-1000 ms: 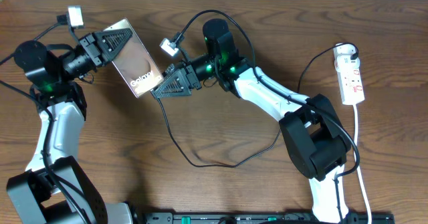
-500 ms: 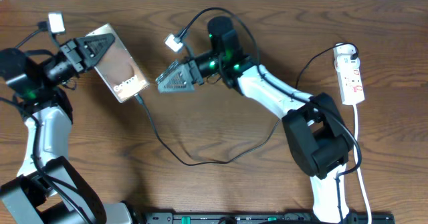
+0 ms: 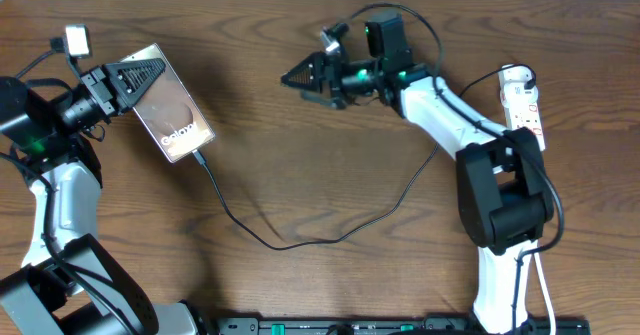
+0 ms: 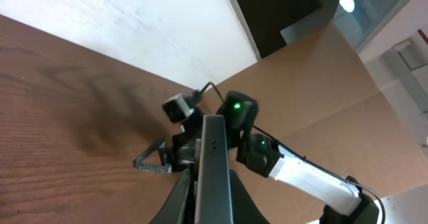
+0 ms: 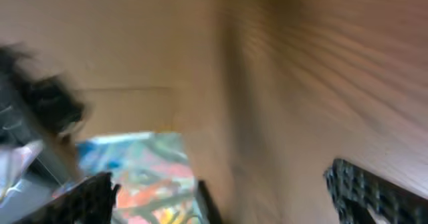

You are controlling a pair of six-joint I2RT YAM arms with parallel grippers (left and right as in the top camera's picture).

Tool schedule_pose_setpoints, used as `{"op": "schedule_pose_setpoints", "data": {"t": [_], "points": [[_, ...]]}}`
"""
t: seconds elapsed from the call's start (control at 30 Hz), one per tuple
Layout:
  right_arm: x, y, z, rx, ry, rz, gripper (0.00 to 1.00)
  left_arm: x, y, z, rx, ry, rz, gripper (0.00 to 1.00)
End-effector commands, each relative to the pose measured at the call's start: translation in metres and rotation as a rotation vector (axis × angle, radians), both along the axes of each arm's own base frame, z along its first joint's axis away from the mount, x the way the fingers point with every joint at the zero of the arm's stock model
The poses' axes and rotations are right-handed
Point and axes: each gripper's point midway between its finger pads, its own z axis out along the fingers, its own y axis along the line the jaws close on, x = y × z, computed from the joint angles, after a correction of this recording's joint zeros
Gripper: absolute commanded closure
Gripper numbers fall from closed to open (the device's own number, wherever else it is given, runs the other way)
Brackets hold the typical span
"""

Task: Plug charger to phone and switch on socket
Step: 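Open the right gripper and withdraw it from the plug, then move the right gripper toward the power strip and lower the phone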

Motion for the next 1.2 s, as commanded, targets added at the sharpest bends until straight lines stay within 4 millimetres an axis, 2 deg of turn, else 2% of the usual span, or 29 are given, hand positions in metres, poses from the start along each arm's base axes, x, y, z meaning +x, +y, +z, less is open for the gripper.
{"op": "schedule_pose_setpoints", "data": {"t": [0.0,0.07,0.23,0.33,0.47,0.6,0.73,0.93,1.03,1.17], "points": [[0.02,-0.036,-0.001,-0.271,-0.181,-0.148,0.01,-0.003,0.0,0.0,0.024,-0.032,-0.017,0.93],[0.014,-0.051,0.007,-0.349,-0.211,-0.161,0.01,-0.003,-0.001,-0.003,0.033,-0.046,-0.015,0.93],[-0.008,-0.082,0.056,-0.452,-0.309,-0.192,0.01,-0.003,0.0,-0.025,0.015,-0.011,0.024,0.93],[-0.026,-0.102,0.09,-0.516,-0.364,-0.237,0.01,-0.005,0.0,-0.052,-0.014,0.055,0.067,0.93],[-0.05,-0.137,0.128,-0.621,-0.435,-0.324,0.01,-0.011,-0.001,-0.098,-0.024,0.151,0.138,0.93],[-0.073,-0.174,0.15,-0.743,-0.468,-0.422,0.01,-0.02,-0.002,-0.141,-0.008,0.26,0.2,0.93],[-0.09,-0.198,0.159,-0.826,-0.476,-0.476,0.01,-0.031,0.0,-0.183,0.021,0.415,0.283,0.93],[-0.101,-0.208,0.153,-0.875,-0.443,-0.468,0.01,-0.054,0.014,-0.245,0.141,0.69,0.438,0.92],[-0.101,-0.208,0.15,-0.879,-0.436,-0.464,0.01,-0.063,0.019,-0.262,0.202,0.772,0.482,0.93],[-0.101,-0.207,0.148,-0.884,-0.429,-0.459,0.01,-0.065,0.019,-0.267,0.231,0.79,0.496,0.93]]}}
